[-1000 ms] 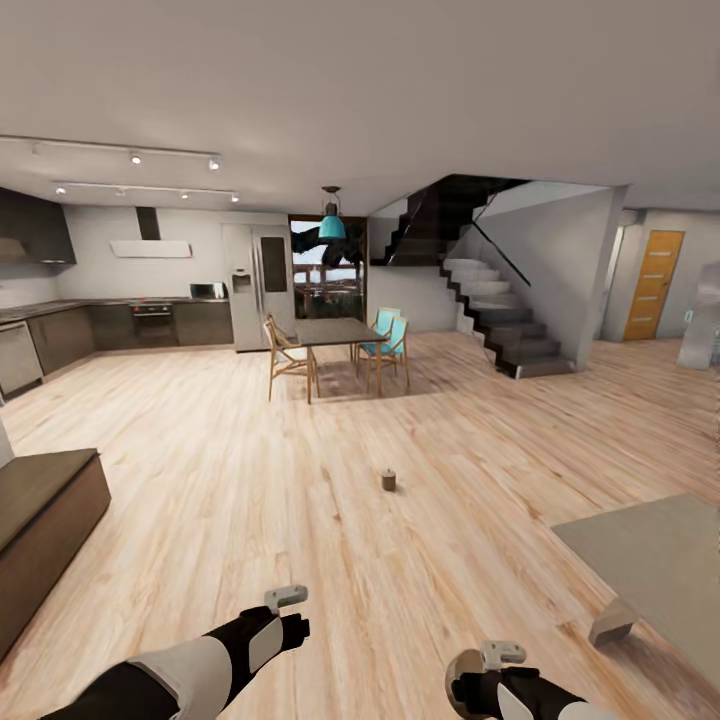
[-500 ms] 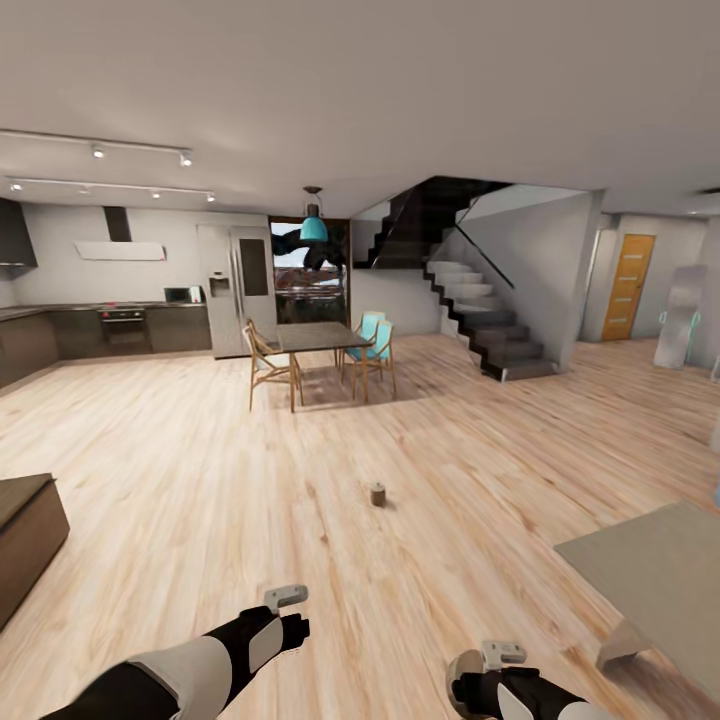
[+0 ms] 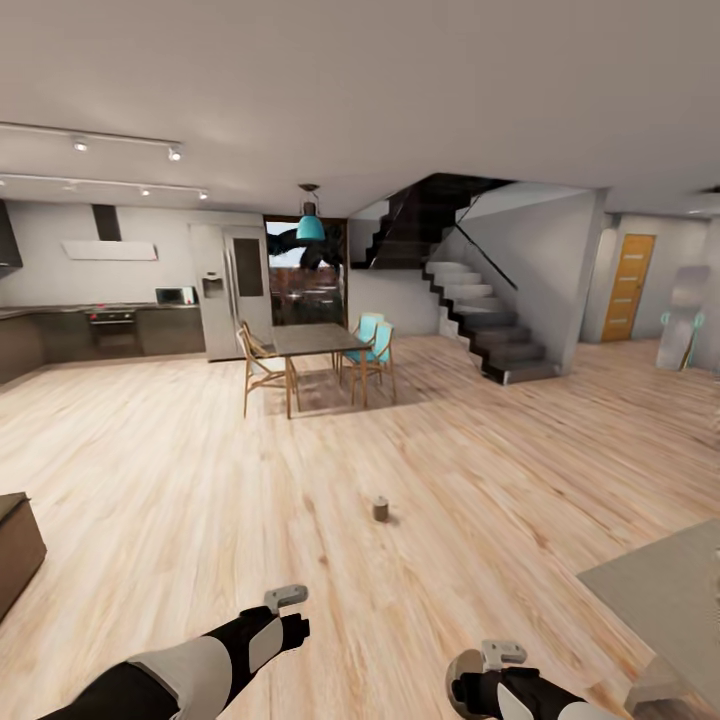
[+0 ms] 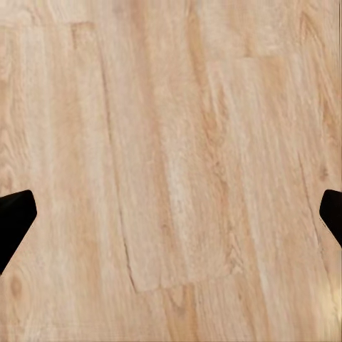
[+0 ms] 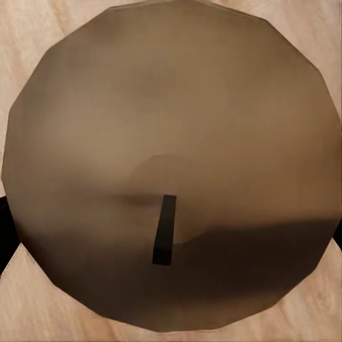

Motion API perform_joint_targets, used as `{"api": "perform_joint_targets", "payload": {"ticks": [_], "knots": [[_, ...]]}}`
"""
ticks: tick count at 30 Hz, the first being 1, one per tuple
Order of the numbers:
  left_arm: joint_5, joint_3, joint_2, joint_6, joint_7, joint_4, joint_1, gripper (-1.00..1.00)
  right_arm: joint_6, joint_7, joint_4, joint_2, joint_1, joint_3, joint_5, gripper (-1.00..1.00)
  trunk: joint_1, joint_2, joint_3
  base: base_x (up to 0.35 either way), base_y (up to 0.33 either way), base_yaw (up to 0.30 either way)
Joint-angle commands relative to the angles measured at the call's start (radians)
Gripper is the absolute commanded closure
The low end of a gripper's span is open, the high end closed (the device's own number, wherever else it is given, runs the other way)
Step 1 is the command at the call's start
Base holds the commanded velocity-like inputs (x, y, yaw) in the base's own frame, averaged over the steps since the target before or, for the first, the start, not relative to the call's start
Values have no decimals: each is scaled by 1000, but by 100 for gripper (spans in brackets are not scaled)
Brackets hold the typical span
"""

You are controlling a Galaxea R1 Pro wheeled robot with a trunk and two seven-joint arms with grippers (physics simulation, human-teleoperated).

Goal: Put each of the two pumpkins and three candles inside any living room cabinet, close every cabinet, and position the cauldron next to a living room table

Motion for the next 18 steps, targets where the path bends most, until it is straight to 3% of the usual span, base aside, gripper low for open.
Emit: {"api": "perform_joint_targets", "payload": {"ticks": [1, 13, 18], "knots": [[8, -8, 0, 2, 2, 1, -1, -100, 5, 2, -2, -1, -1, 7, -7, 100, 1, -1, -1, 333, 73, -239], [8, -8, -1, 2, 2, 1, -1, -100, 5, 2, -2, -1, -1, 7, -7, 100, 1, -1, 3, 332, 73, -230], [8, -8, -2, 2, 2, 1, -1, -100, 5, 2, -2, -1, -1, 7, -7, 100, 1, -1, 4, 332, 73, -80]]}}
